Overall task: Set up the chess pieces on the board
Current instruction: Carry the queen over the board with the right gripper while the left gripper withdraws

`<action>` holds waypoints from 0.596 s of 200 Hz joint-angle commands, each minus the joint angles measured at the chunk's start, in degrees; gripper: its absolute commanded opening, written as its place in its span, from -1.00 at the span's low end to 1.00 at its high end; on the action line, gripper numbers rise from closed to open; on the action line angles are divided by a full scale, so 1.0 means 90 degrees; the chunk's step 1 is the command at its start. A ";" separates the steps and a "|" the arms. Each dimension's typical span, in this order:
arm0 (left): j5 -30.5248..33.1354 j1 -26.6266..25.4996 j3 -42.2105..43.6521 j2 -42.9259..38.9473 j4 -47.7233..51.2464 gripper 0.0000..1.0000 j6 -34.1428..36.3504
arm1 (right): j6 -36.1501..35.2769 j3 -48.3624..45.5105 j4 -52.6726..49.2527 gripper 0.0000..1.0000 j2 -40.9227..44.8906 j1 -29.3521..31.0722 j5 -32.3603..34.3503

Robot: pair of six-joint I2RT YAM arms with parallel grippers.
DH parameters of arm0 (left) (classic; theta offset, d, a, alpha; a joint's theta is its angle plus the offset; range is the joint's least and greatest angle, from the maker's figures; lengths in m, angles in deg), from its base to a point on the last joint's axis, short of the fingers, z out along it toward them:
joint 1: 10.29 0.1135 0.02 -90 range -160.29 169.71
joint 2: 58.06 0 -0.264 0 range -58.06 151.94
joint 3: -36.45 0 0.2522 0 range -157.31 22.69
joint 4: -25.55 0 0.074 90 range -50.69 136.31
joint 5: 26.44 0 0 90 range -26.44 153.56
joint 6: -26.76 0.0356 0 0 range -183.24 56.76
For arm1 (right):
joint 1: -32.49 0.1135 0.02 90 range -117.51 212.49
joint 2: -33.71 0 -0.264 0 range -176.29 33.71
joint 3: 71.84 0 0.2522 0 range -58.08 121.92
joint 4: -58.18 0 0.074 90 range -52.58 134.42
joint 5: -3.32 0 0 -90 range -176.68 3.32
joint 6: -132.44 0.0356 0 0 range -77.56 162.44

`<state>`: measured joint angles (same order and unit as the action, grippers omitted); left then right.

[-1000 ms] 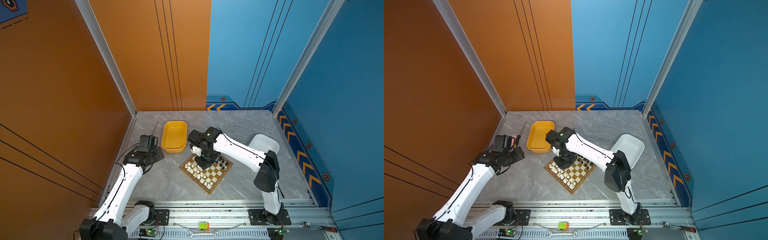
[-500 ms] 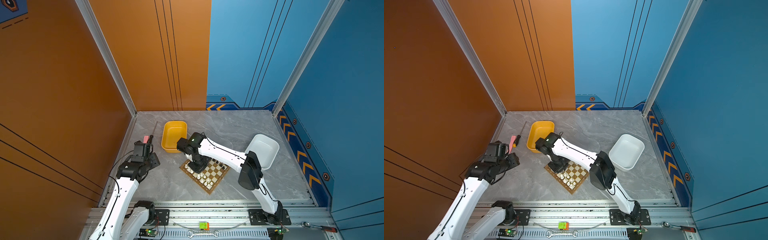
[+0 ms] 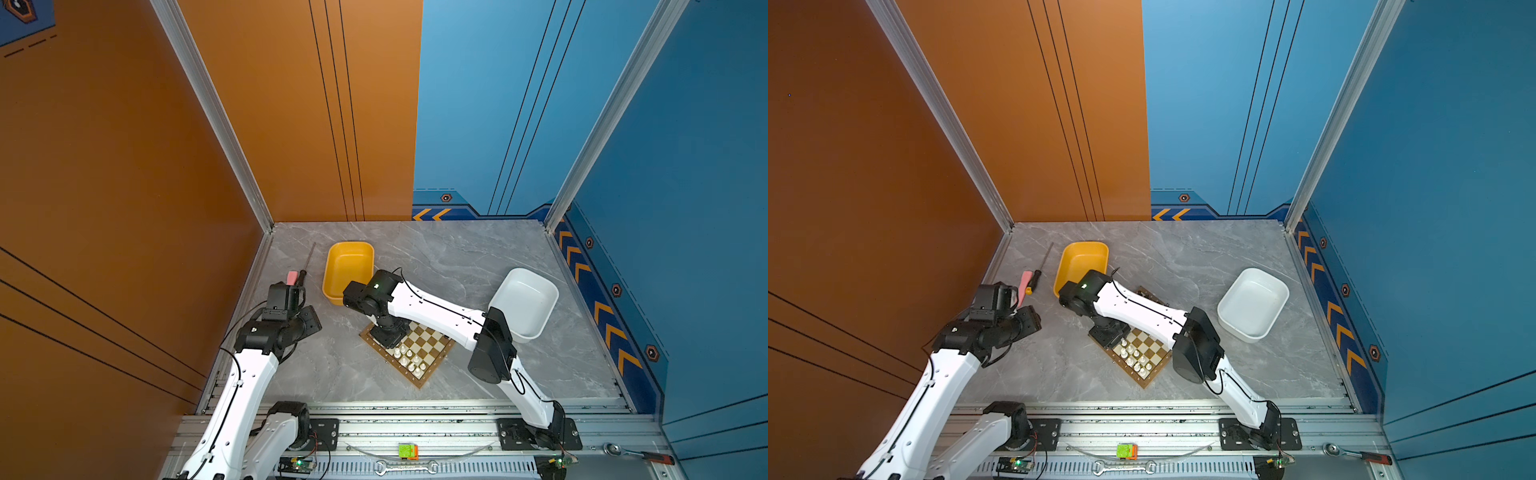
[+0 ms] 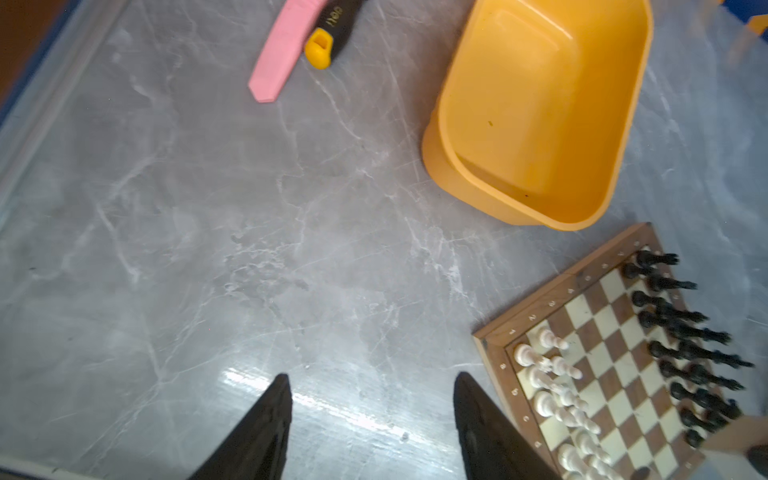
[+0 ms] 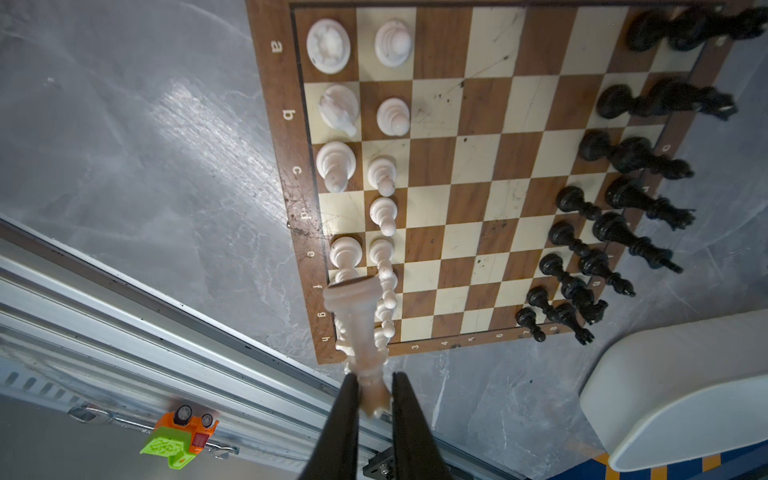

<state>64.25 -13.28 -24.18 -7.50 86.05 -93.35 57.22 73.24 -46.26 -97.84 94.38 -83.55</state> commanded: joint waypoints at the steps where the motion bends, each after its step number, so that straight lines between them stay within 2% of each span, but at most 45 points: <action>1: -0.1344 0.0049 0.0467 -0.0186 -0.0578 0.27 -0.0328 | -0.0043 0.0222 -0.0190 -0.66 0.0088 -0.0047 0.0002; 30: -0.2616 0.0097 0.1366 -0.0803 -0.1761 0.34 -0.1000 | -0.0061 0.0252 -0.0186 -0.66 0.0221 -0.0056 -0.0096; 48: -0.3058 0.0082 0.1829 -0.1181 -0.2325 0.35 -0.1471 | -0.0035 0.0257 -0.0177 -0.67 0.0306 -0.0061 -0.0195; 76: -0.3166 0.0003 0.2082 -0.1666 -0.2491 0.37 -0.1636 | 0.0003 0.0266 -0.0184 -0.67 0.0380 -0.0099 -0.0352; 119: -0.2803 -0.0020 0.1952 -0.2043 -0.1776 0.36 -0.1544 | 0.0105 0.0057 -0.0423 -0.66 0.0339 -0.0029 -0.0127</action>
<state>39.25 -12.99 -5.89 -24.07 67.60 -106.88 57.31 74.21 -46.93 -97.75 93.77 -85.80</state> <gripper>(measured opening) 0.682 0.168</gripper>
